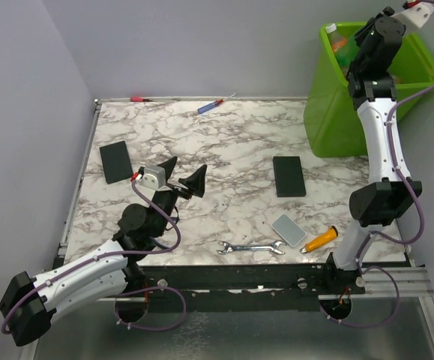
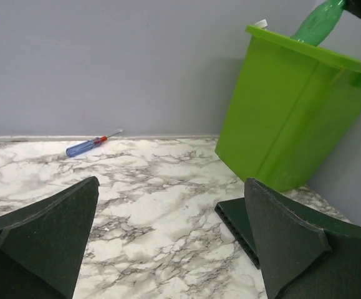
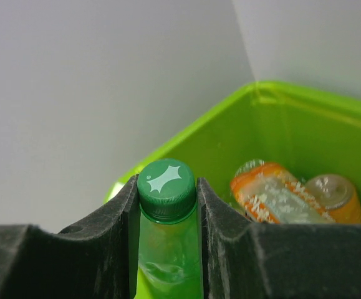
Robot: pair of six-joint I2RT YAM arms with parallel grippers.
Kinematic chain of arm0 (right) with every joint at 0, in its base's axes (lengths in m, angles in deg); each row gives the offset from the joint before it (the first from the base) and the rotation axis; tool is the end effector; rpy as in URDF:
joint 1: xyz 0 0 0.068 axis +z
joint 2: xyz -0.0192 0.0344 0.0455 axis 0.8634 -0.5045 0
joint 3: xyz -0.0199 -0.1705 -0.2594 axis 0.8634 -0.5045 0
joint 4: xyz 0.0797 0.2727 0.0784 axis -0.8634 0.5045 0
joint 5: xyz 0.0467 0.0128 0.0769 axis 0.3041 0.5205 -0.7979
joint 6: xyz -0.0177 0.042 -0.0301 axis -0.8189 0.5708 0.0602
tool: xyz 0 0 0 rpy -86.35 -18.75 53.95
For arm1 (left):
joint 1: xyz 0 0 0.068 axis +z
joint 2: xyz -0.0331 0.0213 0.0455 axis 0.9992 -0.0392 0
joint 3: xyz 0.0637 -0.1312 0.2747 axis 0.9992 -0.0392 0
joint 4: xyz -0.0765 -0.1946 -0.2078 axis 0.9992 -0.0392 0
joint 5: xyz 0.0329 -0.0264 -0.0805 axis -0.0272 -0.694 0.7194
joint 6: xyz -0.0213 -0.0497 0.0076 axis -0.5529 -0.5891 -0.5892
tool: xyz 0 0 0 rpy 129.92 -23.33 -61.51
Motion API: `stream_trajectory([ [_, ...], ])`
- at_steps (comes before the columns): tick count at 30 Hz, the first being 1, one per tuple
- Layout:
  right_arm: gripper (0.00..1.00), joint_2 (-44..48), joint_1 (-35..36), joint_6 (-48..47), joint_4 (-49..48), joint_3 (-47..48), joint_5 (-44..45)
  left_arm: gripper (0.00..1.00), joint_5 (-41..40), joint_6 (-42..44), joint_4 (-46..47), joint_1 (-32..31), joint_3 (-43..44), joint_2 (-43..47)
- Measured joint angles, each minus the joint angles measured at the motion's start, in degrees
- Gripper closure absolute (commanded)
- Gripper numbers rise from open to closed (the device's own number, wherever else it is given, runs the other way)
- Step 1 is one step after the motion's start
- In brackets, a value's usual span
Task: Put the plastic bottles in the bin
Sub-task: Place the plastic bottle in the trash bin.
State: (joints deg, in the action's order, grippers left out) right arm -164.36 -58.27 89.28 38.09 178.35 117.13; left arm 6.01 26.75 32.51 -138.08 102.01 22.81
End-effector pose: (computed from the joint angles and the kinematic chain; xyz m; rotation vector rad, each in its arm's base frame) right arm 0.4525 -0.0086 0.5719 0.6559 1.2165 -0.1102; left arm 0.1259 -0.1267 0.3122 0.0683 1.2578 -0.5943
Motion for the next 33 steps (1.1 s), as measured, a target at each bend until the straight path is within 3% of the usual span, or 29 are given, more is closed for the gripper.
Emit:
stream_trajectory([
  [14,1.0,-2.4,-4.4,2.4,7.7,-5.8,-0.4,0.01,1.1,0.0,-1.2,0.0,0.5,-2.4],
  [15,0.95,-2.2,-5.5,3.1,7.7,-6.2,-0.5,0.01,1.2,0.0,-1.3,0.0,0.5,-2.5],
  [19,0.42,-1.6,-8.7,4.5,8.2,-6.6,-1.1,0.01,1.6,0.0,-1.6,0.0,0.9,-3.5],
  [21,0.28,-1.5,-9.2,4.3,8.3,-6.6,-1.7,0.01,2.0,-0.1,-1.6,0.0,0.9,-4.0],
  [25,0.17,-1.1,-9.4,4.2,8.6,-7.2,-4.4,0.01,2.6,-0.2,-1.9,0.0,1.1,-5.0],
  [33,0.12,-0.4,-9.0,5.1,10.9,-5.4,-8.9,0.01,2.9,-0.2,-2.1,0.0,1.5,-5.1],
])
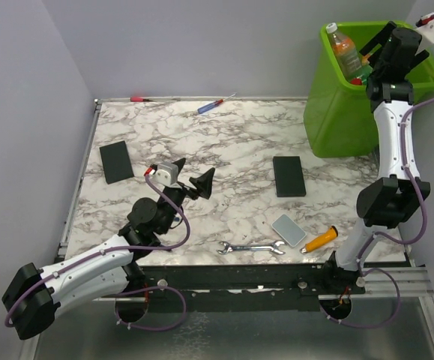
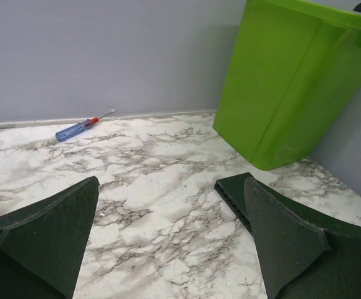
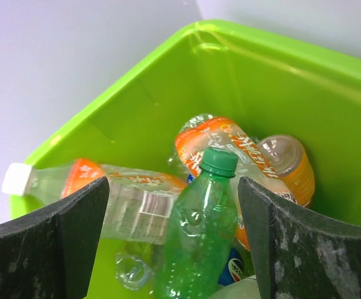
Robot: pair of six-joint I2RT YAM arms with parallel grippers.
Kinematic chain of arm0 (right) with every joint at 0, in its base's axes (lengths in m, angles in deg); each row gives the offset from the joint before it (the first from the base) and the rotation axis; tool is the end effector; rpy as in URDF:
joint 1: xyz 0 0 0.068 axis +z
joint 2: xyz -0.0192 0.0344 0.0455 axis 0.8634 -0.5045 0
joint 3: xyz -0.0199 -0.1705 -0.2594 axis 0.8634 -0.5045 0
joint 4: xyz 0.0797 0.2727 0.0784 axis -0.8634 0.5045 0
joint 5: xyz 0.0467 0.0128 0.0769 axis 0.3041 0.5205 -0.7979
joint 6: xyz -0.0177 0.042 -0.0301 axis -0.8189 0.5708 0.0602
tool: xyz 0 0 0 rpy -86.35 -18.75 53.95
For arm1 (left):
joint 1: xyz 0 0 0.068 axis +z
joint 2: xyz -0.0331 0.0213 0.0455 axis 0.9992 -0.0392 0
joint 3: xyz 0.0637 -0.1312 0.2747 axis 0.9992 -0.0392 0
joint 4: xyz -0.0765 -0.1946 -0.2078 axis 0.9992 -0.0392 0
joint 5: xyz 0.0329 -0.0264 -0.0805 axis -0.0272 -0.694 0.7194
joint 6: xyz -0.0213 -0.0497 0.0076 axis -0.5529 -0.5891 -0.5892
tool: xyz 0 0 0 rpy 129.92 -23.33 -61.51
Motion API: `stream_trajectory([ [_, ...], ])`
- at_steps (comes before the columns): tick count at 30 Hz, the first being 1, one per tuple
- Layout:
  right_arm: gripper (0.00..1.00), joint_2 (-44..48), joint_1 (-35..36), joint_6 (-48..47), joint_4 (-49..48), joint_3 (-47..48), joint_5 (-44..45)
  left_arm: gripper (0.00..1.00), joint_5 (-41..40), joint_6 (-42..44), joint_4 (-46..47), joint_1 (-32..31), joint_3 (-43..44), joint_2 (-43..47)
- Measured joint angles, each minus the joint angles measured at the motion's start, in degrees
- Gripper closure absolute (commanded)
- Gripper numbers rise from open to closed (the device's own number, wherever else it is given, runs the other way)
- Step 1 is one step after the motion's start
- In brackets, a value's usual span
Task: Put the plastic bottles in the bin
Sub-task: Place the plastic bottle in the trash bin, then reset both arms
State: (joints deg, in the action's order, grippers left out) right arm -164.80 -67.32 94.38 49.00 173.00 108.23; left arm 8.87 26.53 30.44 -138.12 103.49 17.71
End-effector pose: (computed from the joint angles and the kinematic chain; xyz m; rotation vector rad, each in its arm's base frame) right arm 0.4665 -0.0774 0.5150 0.7237 1.4630 -0.1423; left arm 0.1371 -0.1430 0.3038 0.1542 1.3350 -0.5892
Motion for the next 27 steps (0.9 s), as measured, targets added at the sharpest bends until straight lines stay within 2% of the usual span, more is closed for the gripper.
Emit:
stream_trajectory([
  [5,0.03,3.8,0.0,1.5,0.2,-0.2,-3.6,0.01,0.4,0.0,0.0,0.0,0.0,0.0],
  [12,0.02,9.1,0.6,3.5,-0.3,1.2,-8.5,0.01,0.9,0.0,-0.3,0.0,0.0,0.0],
  [16,0.02,10.6,3.8,2.4,-0.8,4.1,-10.0,0.01,-0.5,0.1,-1.4,0.0,0.1,0.1],
  [18,0.02,12.0,8.0,0.6,-1.0,4.5,-10.0,0.01,-1.6,0.5,-2.0,0.0,0.3,0.3],
  [21,0.02,14.8,18.8,-4.3,-1.8,4.0,-9.0,0.01,-3.1,1.0,-2.5,0.0,0.4,0.8],
  [24,0.02,18.7,29.6,-7.8,-3.2,0.5,-8.6,0.01,-4.3,1.6,-3.0,0.0,0.8,0.9],
  [27,0.01,23.3,35.9,-10.0,-4.5,-4.9,-7.9,0.01,-5.8,2.2,-3.4,0.0,1.6,0.6],
])
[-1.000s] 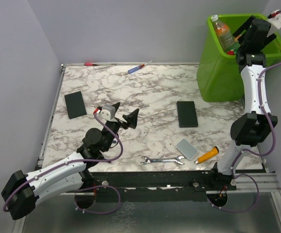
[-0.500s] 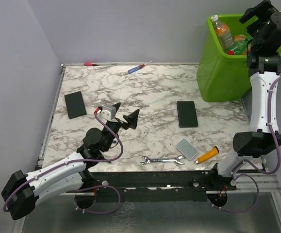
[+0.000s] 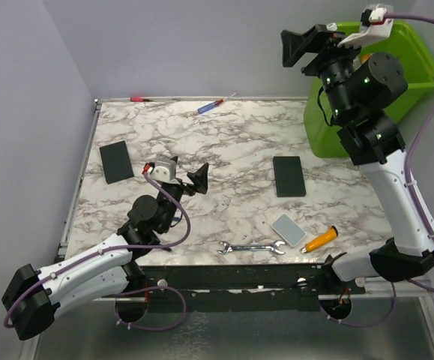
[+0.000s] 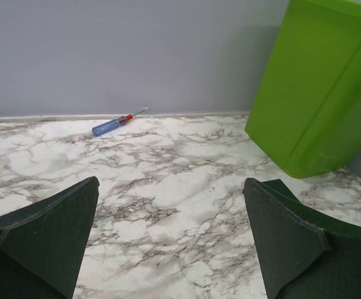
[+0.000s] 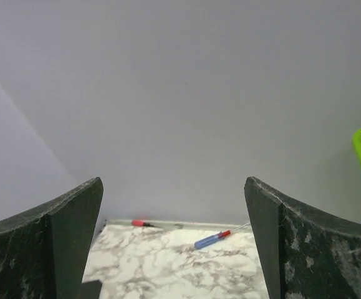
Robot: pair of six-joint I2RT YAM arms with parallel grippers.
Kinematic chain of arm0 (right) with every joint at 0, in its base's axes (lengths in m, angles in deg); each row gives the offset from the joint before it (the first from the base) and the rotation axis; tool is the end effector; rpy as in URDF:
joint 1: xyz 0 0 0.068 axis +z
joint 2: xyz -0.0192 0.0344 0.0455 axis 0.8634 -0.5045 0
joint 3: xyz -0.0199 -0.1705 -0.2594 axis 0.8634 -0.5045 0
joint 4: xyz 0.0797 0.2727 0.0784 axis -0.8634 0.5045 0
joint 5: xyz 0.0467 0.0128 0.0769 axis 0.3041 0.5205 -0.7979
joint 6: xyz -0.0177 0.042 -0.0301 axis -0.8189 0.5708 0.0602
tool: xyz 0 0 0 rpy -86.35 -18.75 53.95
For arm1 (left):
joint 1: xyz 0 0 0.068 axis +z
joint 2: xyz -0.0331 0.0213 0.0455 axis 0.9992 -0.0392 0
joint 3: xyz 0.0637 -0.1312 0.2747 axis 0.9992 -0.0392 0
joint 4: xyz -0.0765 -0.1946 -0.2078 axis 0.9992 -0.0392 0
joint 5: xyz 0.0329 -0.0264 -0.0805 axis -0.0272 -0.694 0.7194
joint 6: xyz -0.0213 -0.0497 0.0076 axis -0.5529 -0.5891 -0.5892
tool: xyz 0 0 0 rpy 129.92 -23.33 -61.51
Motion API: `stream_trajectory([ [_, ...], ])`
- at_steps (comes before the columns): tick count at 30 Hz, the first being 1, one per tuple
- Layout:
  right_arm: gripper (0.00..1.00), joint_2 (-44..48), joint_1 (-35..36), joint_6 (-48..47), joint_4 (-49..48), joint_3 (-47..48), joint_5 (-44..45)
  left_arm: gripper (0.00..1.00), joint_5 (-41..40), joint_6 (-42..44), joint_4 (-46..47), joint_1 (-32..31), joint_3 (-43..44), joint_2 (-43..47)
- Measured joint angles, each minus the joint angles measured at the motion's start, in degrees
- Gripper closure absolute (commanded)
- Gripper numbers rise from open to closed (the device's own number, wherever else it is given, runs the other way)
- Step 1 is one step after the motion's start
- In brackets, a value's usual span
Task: Put the plastic bottles in the bin
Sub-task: Reset both arms
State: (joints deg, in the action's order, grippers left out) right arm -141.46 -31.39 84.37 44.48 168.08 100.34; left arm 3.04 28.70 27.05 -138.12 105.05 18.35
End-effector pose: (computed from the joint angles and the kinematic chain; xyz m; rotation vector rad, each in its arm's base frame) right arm 0.2652 0.1314 0.6439 0.0736 1.2592 0.4436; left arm 0.1388 -0.1399 0.3097 0.1034 1.3629 -0.4795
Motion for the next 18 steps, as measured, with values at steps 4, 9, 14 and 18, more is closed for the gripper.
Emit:
stream_trajectory([
  [4,0.0,5.5,6.4,-1.2,-1.4,-7.9,0.4,0.01,-3.6,1.1,-1.4,-0.4,1.4,-1.2],
  [9,0.0,11.0,9.9,2.2,0.3,-20.7,0.2,0.01,-15.3,4.2,-3.6,-3.6,3.8,-4.3],
  [14,0.0,22.6,10.1,10.7,2.2,-41.2,4.4,0.01,-23.5,3.8,-8.1,-4.9,5.3,-6.6],
  [18,0.0,34.7,10.1,15.0,2.3,-56.5,8.4,0.01,-24.8,-0.2,-15.0,-3.9,5.5,-6.2],
])
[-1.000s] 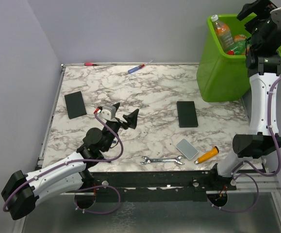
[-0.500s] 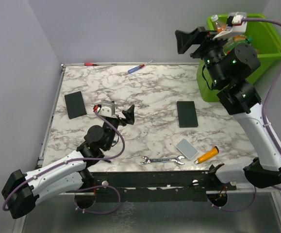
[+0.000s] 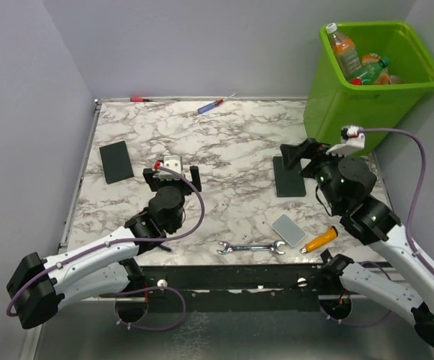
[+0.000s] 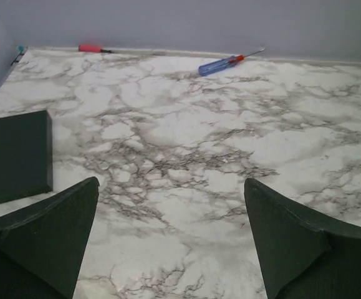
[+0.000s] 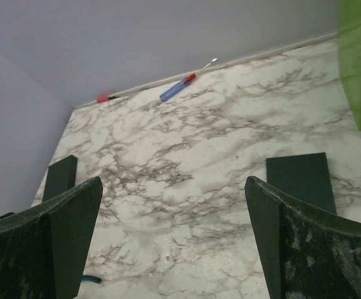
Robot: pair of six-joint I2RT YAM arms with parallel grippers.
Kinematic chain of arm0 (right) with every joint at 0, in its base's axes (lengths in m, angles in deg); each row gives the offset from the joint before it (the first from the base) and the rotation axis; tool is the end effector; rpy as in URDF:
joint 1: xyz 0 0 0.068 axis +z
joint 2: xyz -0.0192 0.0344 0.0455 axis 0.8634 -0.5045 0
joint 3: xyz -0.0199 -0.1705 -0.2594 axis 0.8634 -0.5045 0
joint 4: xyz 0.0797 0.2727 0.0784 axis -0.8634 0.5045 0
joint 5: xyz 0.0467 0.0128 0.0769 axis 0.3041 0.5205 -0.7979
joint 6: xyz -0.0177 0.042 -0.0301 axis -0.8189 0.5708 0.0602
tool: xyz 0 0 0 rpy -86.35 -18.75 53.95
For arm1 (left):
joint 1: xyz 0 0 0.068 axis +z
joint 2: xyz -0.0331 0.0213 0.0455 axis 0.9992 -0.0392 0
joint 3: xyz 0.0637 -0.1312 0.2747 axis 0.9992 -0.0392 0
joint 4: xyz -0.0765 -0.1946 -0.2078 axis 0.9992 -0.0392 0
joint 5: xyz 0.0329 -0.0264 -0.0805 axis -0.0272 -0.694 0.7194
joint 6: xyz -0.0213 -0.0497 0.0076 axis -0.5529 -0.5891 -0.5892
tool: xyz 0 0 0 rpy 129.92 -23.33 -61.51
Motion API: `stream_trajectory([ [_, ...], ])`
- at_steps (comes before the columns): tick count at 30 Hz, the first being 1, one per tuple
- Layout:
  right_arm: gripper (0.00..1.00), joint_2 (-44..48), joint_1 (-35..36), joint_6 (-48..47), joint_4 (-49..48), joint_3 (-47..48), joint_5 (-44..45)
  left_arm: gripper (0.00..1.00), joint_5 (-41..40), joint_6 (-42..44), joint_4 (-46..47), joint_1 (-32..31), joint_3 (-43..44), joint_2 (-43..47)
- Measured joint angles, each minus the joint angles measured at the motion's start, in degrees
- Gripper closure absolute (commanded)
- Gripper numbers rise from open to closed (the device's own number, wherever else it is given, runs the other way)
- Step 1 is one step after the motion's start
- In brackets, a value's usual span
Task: Put the plastic bottles in the bin
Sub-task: Reset both arms
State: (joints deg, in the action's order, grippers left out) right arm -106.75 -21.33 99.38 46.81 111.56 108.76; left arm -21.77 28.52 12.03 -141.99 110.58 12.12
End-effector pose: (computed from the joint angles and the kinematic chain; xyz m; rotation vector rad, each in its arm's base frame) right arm 0.1600 0.1073 0.4309 0.1706 1.6665 0.5205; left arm 0.1488 -0.1562 0.2990 -0.0488 1.5837 -0.0618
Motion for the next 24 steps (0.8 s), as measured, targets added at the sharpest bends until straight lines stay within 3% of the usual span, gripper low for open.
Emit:
stream_trajectory([
  [2,0.0,3.3,0.0,-0.1,0.4,-3.7,3.3,0.01,0.3,-2.8,-4.6,2.4,0.7,0.0],
  [7,0.0,3.2,-0.1,-0.2,-1.5,-11.4,17.0,0.01,2.7,-9.0,-9.8,17.6,-1.5,0.4],
  [11,0.0,3.1,-1.4,-11.9,-18.6,-29.6,20.2,0.01,3.2,-7.7,-3.0,21.3,-11.6,-0.4],
  [14,0.0,-0.9,-6.8,-16.9,-29.6,-38.9,19.7,0.01,3.7,-5.2,0.2,23.5,-14.0,-5.6],
  [18,0.0,-9.0,-14.5,-18.3,-40.0,-41.9,20.7,0.01,4.1,-2.1,8.1,28.0,-13.2,-13.8],
  [24,0.0,-16.2,-18.8,-22.9,-58.8,-44.7,19.8,0.01,3.8,1.2,19.7,29.4,-11.4,-28.1],
])
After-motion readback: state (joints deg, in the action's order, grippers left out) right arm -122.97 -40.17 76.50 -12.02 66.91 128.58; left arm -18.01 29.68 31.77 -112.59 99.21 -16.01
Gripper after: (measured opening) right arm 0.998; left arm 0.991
